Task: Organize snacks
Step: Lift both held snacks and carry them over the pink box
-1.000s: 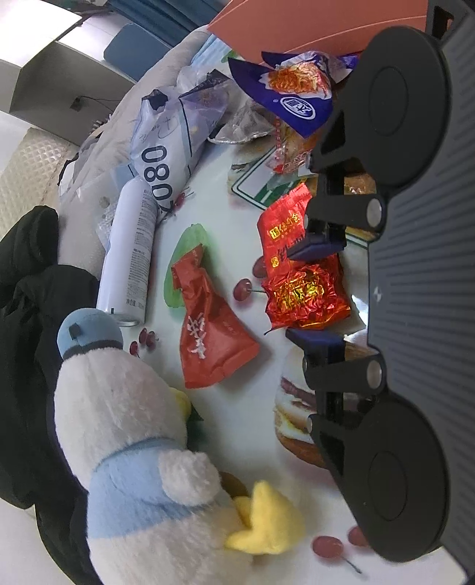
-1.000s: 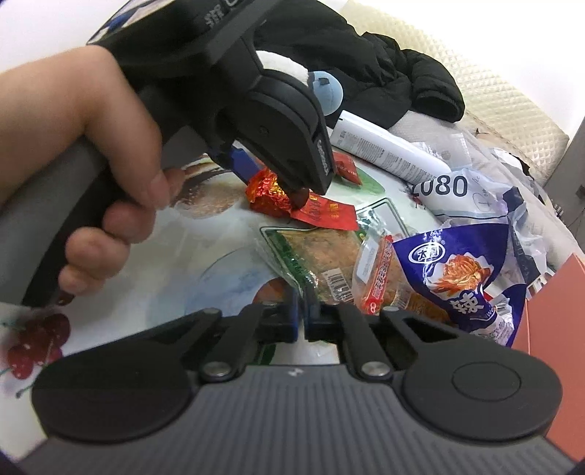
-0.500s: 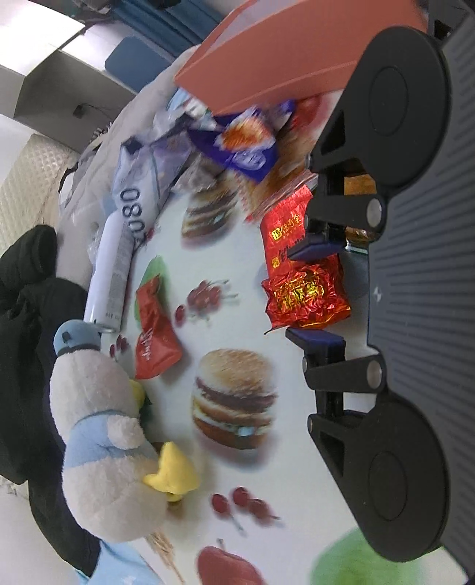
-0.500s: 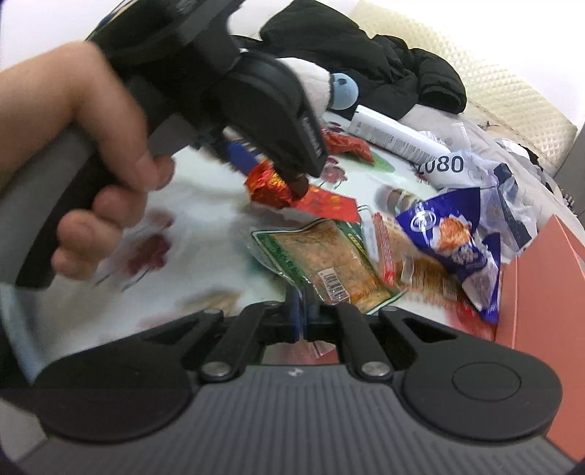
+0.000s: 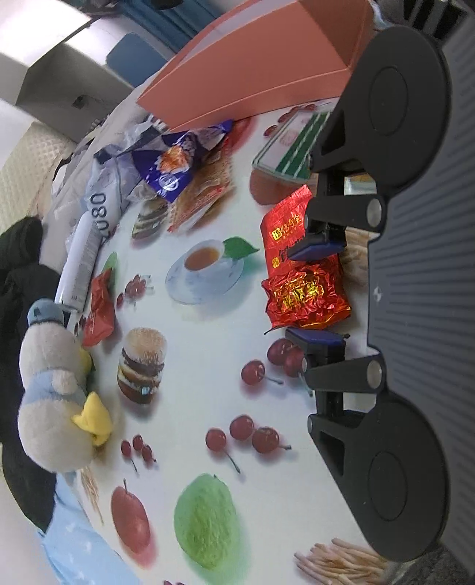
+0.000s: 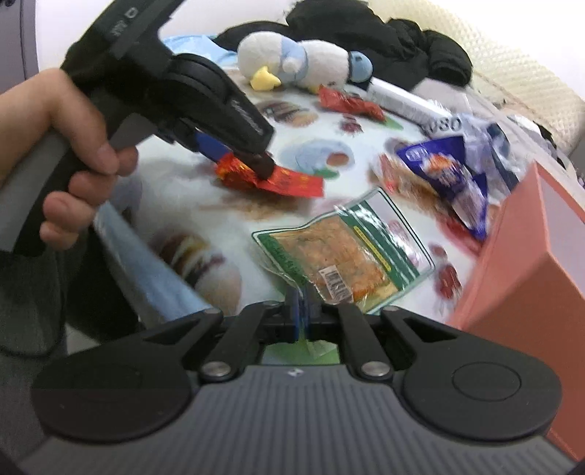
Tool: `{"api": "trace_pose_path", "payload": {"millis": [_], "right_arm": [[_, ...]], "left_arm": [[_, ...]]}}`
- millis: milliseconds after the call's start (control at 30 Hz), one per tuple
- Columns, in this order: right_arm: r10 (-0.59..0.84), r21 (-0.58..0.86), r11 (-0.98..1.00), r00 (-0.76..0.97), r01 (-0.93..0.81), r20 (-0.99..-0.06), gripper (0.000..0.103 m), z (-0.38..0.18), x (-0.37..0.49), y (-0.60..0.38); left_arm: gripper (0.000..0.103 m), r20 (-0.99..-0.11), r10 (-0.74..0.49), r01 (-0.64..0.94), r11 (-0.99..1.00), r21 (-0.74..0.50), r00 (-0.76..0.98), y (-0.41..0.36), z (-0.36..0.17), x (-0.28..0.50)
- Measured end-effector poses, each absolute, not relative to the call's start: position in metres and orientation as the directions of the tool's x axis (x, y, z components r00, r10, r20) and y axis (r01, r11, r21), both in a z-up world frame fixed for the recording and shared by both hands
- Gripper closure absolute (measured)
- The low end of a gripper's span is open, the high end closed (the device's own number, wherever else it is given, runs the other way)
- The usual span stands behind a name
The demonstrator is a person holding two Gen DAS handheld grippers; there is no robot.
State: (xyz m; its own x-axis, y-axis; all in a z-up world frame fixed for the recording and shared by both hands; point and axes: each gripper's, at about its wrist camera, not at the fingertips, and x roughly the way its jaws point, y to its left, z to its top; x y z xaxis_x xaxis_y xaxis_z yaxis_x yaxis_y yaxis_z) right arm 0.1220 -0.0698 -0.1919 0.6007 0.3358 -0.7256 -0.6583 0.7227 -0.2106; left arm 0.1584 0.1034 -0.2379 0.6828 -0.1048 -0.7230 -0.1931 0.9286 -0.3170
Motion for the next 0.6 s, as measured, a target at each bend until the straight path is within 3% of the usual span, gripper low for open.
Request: {"api": "trace_pose_path", "payload": {"millis": [100, 167, 233, 267, 367, 600], "right_arm": [[0.311, -0.172, 0.766, 0.592, -0.619, -0.743, 0.089, -0.189, 0.121, -0.082], [0.303, -0.127, 0.808, 0.590, -0.576, -0.749, 0.061, -0.185, 0.122, -0.088], [0.316, -0.064, 0.851, 0.606, -0.522, -0.730, 0.018, -0.179, 0.124, -0.094], [0.322, -0.038, 0.869, 0.621, -0.494, -0.714, 0.014, -0.176, 0.125, -0.097], [0.331, 0.050, 0.909, 0.641, -0.414, -0.693, 0.015, -0.175, 0.134, -0.100], [0.275, 0.181, 0.960, 0.629, -0.212, -0.727, 0.015, -0.194, 0.169, -0.094]], "left_arm": [[0.058, -0.718, -0.121, -0.177, 0.929, -0.325, 0.685, 0.103, -0.239, 0.163], [0.058, -0.717, -0.124, -0.168, 0.932, -0.322, 0.686, 0.102, -0.239, 0.165], [0.058, -0.717, -0.120, -0.162, 0.936, -0.312, 0.687, 0.101, -0.239, 0.166], [0.058, -0.717, -0.118, -0.158, 0.939, -0.307, 0.687, 0.100, -0.239, 0.166], [0.058, -0.717, -0.114, -0.151, 0.944, -0.295, 0.687, 0.098, -0.239, 0.166], [0.058, -0.717, -0.112, -0.156, 0.942, -0.297, 0.688, 0.099, -0.239, 0.165]]}}
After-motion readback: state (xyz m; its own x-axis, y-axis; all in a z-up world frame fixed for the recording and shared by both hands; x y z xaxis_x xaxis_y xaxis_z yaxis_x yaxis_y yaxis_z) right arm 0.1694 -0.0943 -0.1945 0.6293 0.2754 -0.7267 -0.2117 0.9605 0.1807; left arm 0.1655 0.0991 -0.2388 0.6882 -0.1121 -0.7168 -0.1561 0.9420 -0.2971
